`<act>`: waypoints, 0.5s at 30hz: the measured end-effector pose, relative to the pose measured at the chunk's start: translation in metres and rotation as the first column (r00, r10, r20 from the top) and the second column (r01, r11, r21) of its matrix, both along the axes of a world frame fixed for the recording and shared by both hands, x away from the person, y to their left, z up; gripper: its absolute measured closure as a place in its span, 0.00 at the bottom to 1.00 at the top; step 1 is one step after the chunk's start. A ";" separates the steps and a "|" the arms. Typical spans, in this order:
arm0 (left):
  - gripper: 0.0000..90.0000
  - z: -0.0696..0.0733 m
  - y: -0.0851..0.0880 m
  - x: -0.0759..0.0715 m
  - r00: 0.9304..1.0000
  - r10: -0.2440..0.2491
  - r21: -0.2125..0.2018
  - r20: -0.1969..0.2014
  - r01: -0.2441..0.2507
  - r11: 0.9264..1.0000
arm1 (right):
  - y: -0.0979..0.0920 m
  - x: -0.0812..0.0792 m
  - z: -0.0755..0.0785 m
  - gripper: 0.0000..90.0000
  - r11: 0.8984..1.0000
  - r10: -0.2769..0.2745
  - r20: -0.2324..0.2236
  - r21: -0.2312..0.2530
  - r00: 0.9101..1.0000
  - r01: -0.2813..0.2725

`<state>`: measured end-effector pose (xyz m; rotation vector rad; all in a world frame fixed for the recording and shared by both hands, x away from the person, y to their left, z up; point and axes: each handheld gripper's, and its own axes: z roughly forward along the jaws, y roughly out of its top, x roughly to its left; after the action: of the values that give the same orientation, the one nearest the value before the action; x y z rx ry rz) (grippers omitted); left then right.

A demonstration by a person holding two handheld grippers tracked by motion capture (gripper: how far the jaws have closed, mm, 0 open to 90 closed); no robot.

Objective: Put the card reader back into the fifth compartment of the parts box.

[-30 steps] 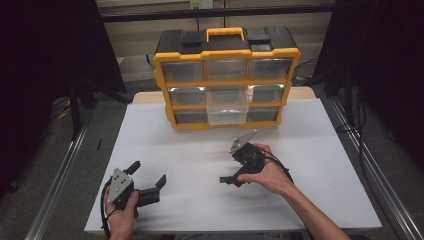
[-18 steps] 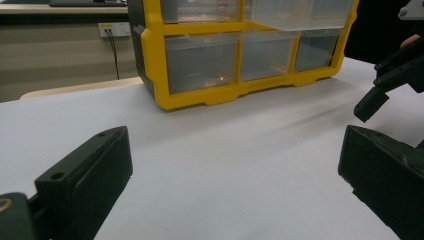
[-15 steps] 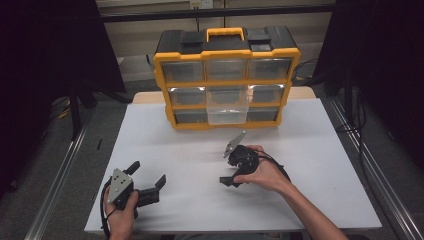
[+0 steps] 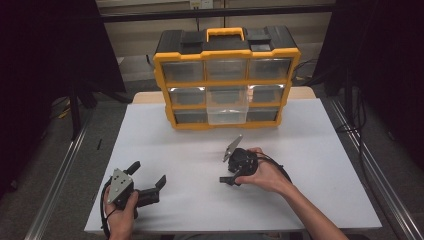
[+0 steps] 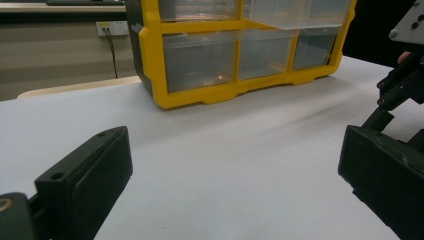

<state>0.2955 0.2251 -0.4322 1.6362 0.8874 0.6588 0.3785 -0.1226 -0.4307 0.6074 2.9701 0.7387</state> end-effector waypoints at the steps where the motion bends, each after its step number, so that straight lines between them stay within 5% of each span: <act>1: 0.01 0.000 0.000 0.000 1.000 0.000 0.000 0.000 0.000 1.000 | 0.000 0.000 0.000 0.58 1.000 0.006 0.006 0.000 1.000 -0.006; 15: 0.01 0.000 -0.001 -0.001 1.000 -0.001 -0.006 0.003 0.001 1.000 | 0.001 -0.001 0.001 0.72 1.000 0.017 -0.006 -0.022 1.000 -0.017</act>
<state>0.2944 0.2245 -0.4318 1.6298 0.8853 0.6578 0.3779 -0.1216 -0.4301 0.5844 2.9878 0.7061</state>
